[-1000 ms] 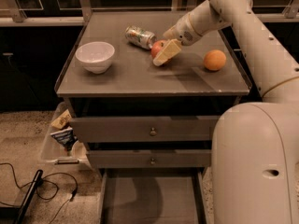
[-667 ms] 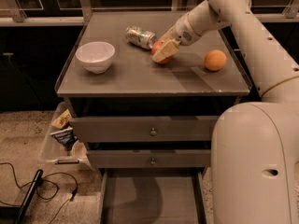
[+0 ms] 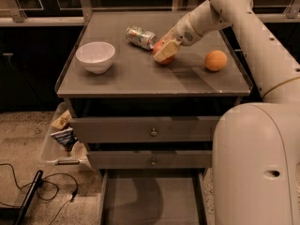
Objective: Place apple into bottom drawer
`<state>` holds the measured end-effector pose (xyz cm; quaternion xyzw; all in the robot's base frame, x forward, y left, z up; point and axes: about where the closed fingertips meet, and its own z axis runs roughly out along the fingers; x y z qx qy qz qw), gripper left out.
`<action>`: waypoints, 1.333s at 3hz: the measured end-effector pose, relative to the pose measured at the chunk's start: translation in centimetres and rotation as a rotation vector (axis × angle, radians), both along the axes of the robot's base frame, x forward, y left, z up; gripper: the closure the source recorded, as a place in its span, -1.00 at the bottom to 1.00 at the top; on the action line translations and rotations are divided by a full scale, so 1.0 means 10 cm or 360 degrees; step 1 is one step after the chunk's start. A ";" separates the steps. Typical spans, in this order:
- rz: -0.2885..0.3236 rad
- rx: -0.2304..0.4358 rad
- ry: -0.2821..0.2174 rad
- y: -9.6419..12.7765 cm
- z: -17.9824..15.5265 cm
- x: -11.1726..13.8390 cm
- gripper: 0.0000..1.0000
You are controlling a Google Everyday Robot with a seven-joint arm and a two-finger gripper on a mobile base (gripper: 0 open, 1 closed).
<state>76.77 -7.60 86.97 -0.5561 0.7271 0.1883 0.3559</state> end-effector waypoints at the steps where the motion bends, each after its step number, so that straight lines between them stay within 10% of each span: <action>1: 0.0000 0.0000 0.0000 0.00 0.00 0.00 1.00; 2: 0.0043 0.0056 -0.0015 0.01 -0.01 -0.11 1.00; 4: 0.0080 0.0315 -0.0474 -0.19 0.91 -0.82 1.00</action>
Offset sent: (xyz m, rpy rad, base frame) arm -0.0367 -0.0033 0.0009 0.0873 -0.0344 0.0580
